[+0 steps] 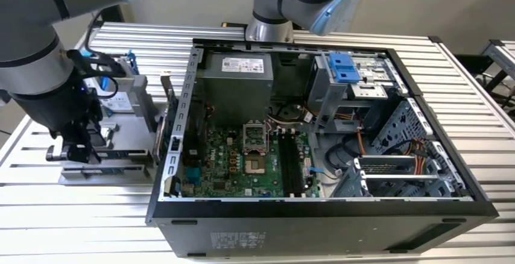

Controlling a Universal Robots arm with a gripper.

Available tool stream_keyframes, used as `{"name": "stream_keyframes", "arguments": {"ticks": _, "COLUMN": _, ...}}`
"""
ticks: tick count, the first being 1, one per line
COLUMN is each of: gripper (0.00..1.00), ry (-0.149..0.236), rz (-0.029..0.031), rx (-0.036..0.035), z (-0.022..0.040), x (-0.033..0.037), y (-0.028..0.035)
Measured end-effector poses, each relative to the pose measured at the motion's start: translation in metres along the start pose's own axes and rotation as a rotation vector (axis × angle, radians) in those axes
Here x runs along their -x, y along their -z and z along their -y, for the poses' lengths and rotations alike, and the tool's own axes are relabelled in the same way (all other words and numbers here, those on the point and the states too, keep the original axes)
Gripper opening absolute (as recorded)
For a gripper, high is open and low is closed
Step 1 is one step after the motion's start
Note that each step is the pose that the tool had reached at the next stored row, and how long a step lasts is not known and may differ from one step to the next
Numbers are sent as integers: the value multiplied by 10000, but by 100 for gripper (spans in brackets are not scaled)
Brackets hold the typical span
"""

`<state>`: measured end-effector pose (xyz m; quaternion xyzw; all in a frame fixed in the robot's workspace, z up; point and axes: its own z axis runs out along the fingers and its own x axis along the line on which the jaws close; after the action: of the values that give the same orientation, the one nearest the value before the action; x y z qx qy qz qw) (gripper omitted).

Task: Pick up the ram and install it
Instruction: 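Pick up the ram and move it above insertion slot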

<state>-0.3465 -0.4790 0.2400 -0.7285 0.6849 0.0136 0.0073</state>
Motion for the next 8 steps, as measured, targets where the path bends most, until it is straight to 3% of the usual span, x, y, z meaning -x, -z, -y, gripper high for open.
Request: {"name": "stream_keyframes", "arguments": {"ticks": 8, "gripper": 100, "ry": -70, "rz": 0, "rx": 9, "z": -1, "x": -21, "y": -138}}
